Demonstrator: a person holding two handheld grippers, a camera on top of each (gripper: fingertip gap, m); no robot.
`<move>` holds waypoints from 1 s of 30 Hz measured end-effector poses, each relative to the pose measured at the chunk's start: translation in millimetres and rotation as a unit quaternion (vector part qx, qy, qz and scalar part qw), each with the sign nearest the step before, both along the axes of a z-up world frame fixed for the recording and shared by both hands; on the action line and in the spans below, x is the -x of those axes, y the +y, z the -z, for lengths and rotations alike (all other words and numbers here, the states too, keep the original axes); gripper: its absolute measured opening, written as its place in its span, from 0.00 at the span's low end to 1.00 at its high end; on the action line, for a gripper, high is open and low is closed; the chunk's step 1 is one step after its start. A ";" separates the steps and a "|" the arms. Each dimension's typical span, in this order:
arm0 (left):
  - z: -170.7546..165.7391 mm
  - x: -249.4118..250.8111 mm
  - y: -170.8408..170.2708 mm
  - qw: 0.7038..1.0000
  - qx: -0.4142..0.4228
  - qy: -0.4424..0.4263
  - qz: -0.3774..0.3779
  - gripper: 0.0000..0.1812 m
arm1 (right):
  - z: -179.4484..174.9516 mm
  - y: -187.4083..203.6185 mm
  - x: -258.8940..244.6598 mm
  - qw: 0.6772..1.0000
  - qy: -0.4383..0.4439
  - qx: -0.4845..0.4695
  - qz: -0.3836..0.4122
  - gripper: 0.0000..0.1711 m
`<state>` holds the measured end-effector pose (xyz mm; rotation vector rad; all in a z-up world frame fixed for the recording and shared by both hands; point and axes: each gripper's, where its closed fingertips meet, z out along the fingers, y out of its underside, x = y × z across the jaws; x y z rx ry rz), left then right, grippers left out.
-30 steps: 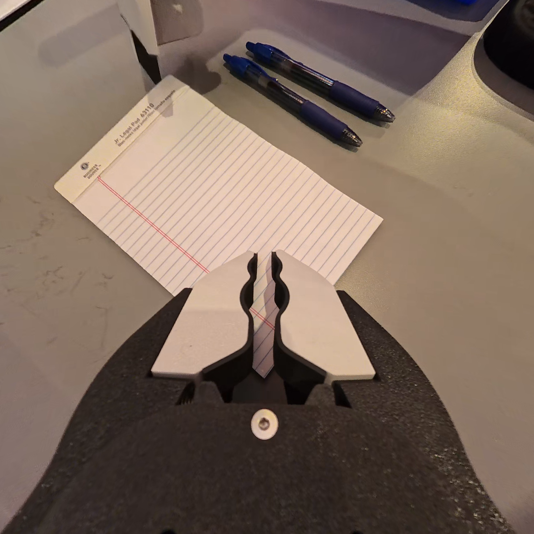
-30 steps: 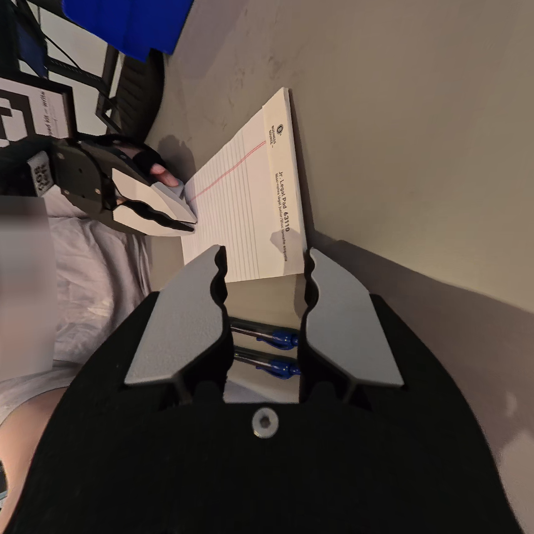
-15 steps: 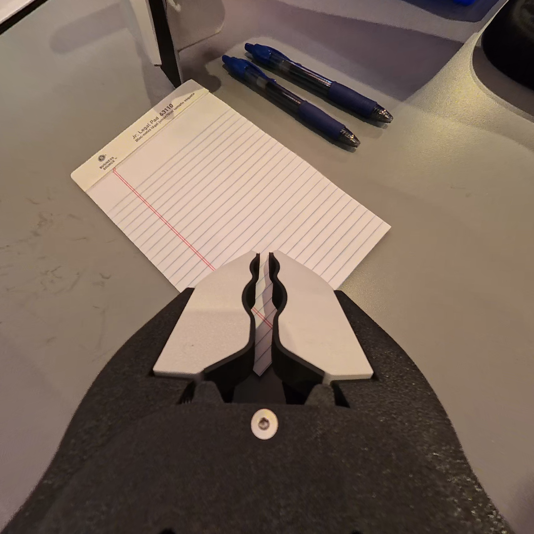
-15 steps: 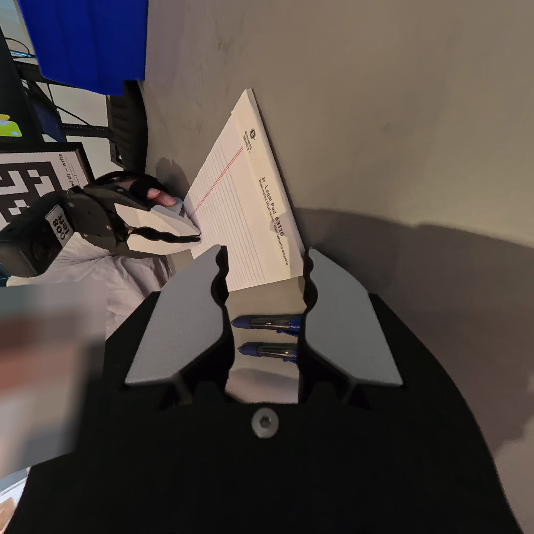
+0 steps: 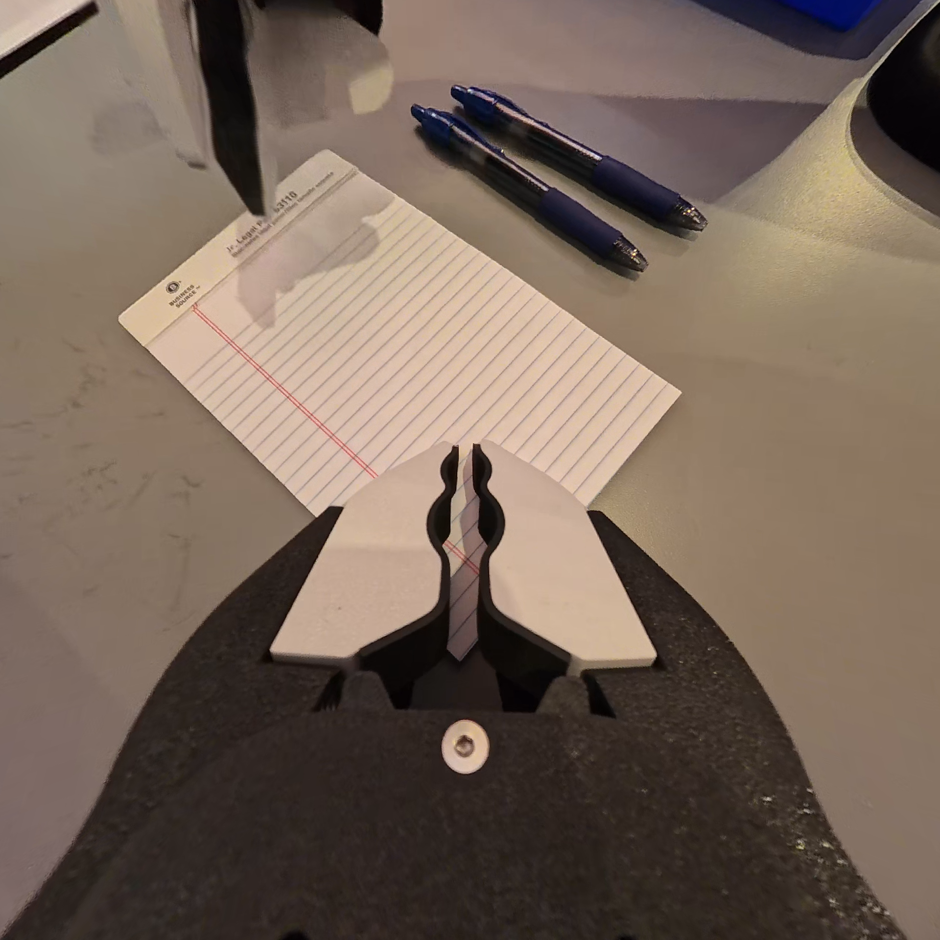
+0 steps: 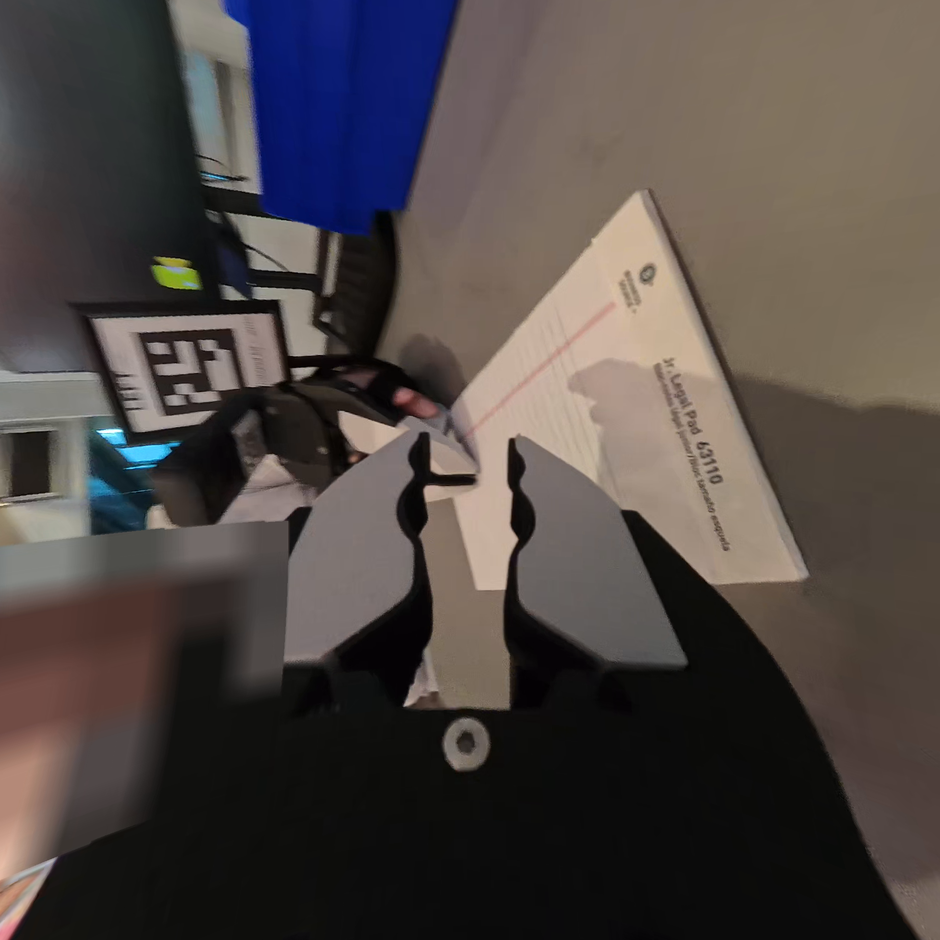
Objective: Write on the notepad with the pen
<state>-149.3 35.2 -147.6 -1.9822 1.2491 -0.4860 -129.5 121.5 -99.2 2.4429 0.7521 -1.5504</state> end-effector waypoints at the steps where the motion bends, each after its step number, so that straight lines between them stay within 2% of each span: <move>1: 0.1 0.5 0.7 1.000 0.001 0.001 -0.004 0.03 | 5.0 -1.4 -0.5 0.999 -0.020 -0.024 -0.002 0.17; 4: -2.2 6.8 8.8 1.000 -0.010 0.009 -0.025 0.09 | 14.7 -2.0 -9.5 0.989 -0.082 -0.125 -0.013 0.15; 6: -11.3 13.1 17.6 0.999 -0.024 0.006 -0.046 0.17 | 8.7 7.7 -16.9 0.963 -0.106 -0.248 -0.006 0.10; 7: -19.0 15.3 22.1 0.998 -0.032 -0.006 -0.057 0.21 | -6.2 10.7 -15.3 0.943 -0.084 -0.322 0.003 0.06; 9: -36.3 17.8 31.0 0.995 -0.046 -0.041 -0.074 0.29 | -46.3 10.4 -10.6 0.884 -0.016 -0.467 0.036 0.06; 11: -50.4 19.0 39.8 0.992 -0.055 -0.070 -0.086 0.33 | -72.0 4.4 -12.0 0.818 0.027 -0.570 0.071 0.12; 12: -54.6 18.6 42.9 0.992 -0.052 -0.077 -0.088 0.34 | -75.4 0.9 -11.8 0.798 0.041 -0.596 0.079 0.16; 13: -56.5 17.3 45.6 0.992 -0.045 -0.078 -0.089 0.35 | -68.8 -3.0 -11.9 0.802 0.039 -0.591 0.075 0.16; 15: -53.5 15.5 51.6 0.994 -0.026 -0.057 -0.093 0.36 | -35.5 -10.6 -18.0 0.861 -0.022 -0.505 0.057 0.09; 17: -45.5 15.8 59.8 0.994 -0.004 -0.027 -0.108 0.36 | -15.9 -15.1 -23.8 0.889 -0.058 -0.449 0.065 0.08; 18: -40.9 15.5 63.5 0.993 0.008 -0.016 -0.114 0.36 | -11.4 -14.3 -27.6 0.893 -0.073 -0.436 0.083 0.07; 20: -29.8 13.4 68.2 0.992 0.032 0.001 -0.121 0.34 | -6.6 -16.1 -32.6 0.902 -0.086 -0.407 0.111 0.14; 24: -0.7 5.7 66.0 0.989 0.095 0.039 -0.108 0.33 | 8.3 -19.5 -43.6 0.928 -0.125 -0.305 0.175 0.20; 30: -0.7 3.4 66.3 0.992 0.083 0.009 -0.099 0.28 | 21.7 -27.7 -44.2 0.939 -0.163 -0.211 0.215 0.35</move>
